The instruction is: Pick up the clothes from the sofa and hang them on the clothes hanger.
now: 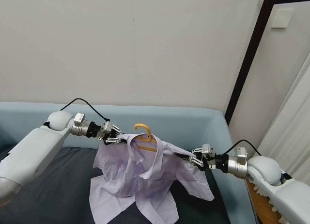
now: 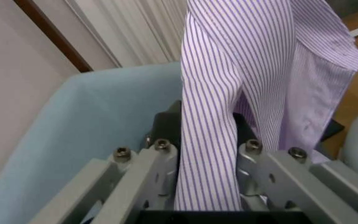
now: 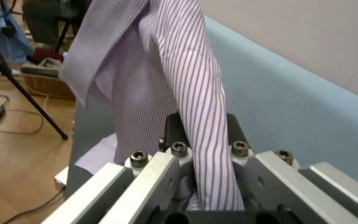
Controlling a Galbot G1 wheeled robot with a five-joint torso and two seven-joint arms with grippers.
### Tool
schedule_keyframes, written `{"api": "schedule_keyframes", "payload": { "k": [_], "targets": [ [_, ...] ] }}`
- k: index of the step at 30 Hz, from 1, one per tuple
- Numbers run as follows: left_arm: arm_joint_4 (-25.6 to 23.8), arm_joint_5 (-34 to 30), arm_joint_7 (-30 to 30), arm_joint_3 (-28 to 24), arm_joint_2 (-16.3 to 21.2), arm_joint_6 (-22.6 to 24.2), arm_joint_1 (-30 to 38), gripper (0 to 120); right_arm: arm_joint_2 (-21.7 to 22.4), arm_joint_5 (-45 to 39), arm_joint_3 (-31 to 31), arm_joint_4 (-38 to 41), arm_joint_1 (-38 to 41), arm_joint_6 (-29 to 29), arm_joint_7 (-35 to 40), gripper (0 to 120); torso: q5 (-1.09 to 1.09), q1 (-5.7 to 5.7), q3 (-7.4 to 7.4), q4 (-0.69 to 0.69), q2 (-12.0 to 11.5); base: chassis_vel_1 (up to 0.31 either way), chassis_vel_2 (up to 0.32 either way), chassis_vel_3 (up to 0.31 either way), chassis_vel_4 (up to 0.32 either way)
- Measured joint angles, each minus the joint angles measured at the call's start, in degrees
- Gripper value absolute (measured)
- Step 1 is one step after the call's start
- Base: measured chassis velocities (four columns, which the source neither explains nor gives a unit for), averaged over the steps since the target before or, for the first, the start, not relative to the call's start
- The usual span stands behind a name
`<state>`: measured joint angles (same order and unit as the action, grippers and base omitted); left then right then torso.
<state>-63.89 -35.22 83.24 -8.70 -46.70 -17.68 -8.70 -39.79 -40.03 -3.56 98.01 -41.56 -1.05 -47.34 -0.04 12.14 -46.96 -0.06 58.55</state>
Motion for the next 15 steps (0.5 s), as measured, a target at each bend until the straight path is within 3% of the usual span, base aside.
{"api": "schedule_keyframes", "payload": {
  "k": [1,5,15],
  "targets": [
    [0.00,0.00,0.00,0.00,0.00,0.00,0.00,23,0.00,0.00,0.00,0.00,0.00,0.00,0.00,1,0.00,0.00,0.00,0.00,0.00,0.000,0.000,0.000,0.000],
    [0.84,-5.58,-1.00,-0.03,0.99,-3.48,1.01,41,1.08,-5.13,-0.01,0.80,-0.08,-2.77,1.25,1,0.00,0.00,0.00,-0.01,0.00,0.000,0.000,0.000,0.000],
    [-2.48,-18.06,-2.87,4.05,5.99,-4.34,-0.87,77,2.56,-11.62,-0.20,3.86,-0.12,-5.64,8.23,1,0.01,0.00,0.00,0.00,0.00,0.000,0.000,0.000,0.000]
  ]
}}
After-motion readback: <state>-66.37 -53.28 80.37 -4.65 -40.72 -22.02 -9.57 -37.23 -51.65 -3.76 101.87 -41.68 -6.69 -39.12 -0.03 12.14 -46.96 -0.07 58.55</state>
